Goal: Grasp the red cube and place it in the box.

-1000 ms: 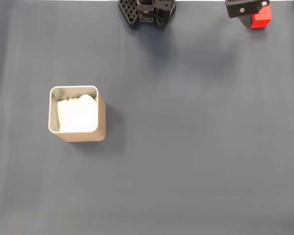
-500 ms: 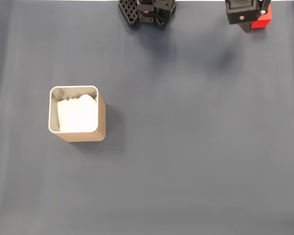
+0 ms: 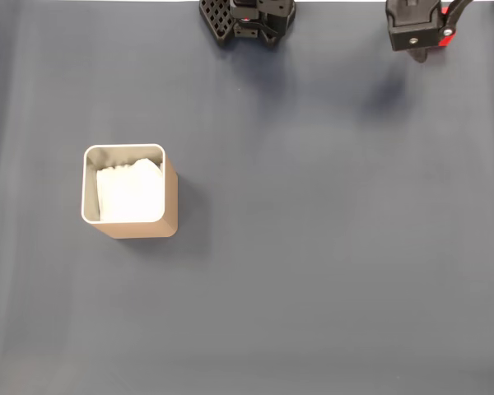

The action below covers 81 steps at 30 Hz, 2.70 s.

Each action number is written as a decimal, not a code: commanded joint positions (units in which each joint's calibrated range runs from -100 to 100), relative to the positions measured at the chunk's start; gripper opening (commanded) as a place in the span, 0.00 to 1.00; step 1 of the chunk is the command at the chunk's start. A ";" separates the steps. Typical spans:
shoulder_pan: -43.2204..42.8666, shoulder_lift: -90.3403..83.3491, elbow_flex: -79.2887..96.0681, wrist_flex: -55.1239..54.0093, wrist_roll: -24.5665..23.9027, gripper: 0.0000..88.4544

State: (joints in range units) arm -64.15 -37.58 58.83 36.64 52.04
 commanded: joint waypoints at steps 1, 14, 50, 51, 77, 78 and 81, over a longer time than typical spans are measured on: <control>-1.28 1.11 -0.77 -2.05 -0.49 0.50; -4.19 5.61 -0.77 -5.41 -1.76 0.50; -4.61 14.35 0.42 -15.34 -1.47 0.51; -4.68 14.61 0.42 -15.59 -1.51 0.51; -4.90 17.64 -0.31 -17.56 -1.42 0.51; -4.90 17.72 -0.31 -17.56 -1.42 0.50; -4.90 17.81 -0.31 -17.56 -1.37 0.47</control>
State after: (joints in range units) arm -68.73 -19.93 59.65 19.74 50.43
